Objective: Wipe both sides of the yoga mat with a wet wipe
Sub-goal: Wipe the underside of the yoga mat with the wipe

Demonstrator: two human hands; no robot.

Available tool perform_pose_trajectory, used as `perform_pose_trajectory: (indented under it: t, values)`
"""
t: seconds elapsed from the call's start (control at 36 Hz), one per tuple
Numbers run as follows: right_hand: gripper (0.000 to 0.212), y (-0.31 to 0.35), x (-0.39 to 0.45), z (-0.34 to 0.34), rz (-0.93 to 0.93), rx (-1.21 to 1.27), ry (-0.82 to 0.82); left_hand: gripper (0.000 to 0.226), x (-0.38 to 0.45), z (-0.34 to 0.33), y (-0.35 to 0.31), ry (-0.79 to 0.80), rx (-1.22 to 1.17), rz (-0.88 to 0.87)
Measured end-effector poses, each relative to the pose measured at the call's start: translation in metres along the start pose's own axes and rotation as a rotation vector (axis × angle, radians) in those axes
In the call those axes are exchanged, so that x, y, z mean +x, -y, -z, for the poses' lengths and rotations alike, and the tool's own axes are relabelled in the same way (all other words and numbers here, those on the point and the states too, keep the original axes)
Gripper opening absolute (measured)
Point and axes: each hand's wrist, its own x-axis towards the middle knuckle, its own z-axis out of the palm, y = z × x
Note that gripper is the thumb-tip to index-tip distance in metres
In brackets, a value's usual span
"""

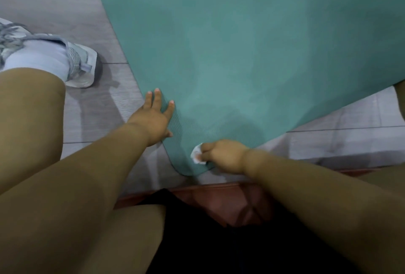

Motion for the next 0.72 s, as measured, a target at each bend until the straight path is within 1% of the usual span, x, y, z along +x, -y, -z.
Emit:
perform_pose_trajectory:
  t: [0.06,0.08,0.14,0.17,0.19,0.22,0.25,0.28,0.33,0.39,0.44,0.47,0.5,0.58,0.64,0.72]
  values:
    - [0.027,-0.025,-0.023,0.008,-0.110,0.098,-0.087,0.086,0.000,-0.001,0.000,-0.003,0.000,0.000]
    - [0.027,-0.036,-0.035,0.014,-0.235,0.138,-0.156,0.086,0.000,-0.001,0.000,-0.003,-0.001,-0.001]
    - [0.032,-0.059,-0.056,0.024,-0.503,0.078,-0.300,0.085,0.000,0.001,0.000,-0.003,0.001,-0.001]
    - [0.032,-0.068,-0.063,0.026,-0.603,0.058,-0.392,0.086,0.001,0.002,-0.001,-0.002,0.001,0.000]
    - [0.032,-0.069,-0.067,0.029,-0.701,0.085,-0.431,0.086,0.001,0.003,-0.001,-0.001,0.002,0.002]
    - [0.033,-0.068,-0.066,0.027,-0.752,0.096,-0.462,0.086,0.000,0.004,-0.002,0.001,0.002,0.003]
    - [0.032,-0.059,-0.061,0.024,-0.778,0.119,-0.481,0.086,0.000,0.004,-0.003,0.004,0.002,0.003]
    - [0.030,-0.049,-0.054,0.020,-0.739,0.138,-0.502,0.086,0.000,0.004,-0.004,0.008,0.002,0.004]
    - [0.029,-0.024,-0.038,0.006,-0.617,0.207,-0.451,0.085,0.000,0.004,-0.005,0.012,0.002,0.004]
    - [0.029,0.005,-0.024,-0.007,-0.414,0.266,-0.288,0.085,0.000,0.004,-0.005,0.007,0.007,0.002]
    - [0.029,0.028,-0.016,-0.016,-0.236,0.244,-0.142,0.084,-0.001,0.002,-0.005,-0.003,0.019,-0.007]
    - [0.025,0.031,-0.016,-0.016,-0.208,0.228,-0.111,0.084,-0.002,0.002,-0.005,-0.006,0.026,-0.011]
    - [0.022,0.029,-0.017,-0.013,-0.203,0.214,-0.115,0.084,-0.003,0.001,-0.005,-0.007,0.033,-0.016]
    - [0.017,0.008,-0.030,0.001,-0.298,0.210,-0.147,0.084,-0.005,-0.001,-0.005,-0.006,0.049,-0.026]
    - [0.018,-0.012,-0.043,0.012,-0.430,0.192,-0.219,0.085,-0.005,-0.002,-0.004,-0.004,0.056,-0.031]
    - [0.023,-0.035,-0.062,0.027,-0.693,0.066,-0.255,0.091,-0.005,-0.001,-0.004,0.007,0.072,-0.034]
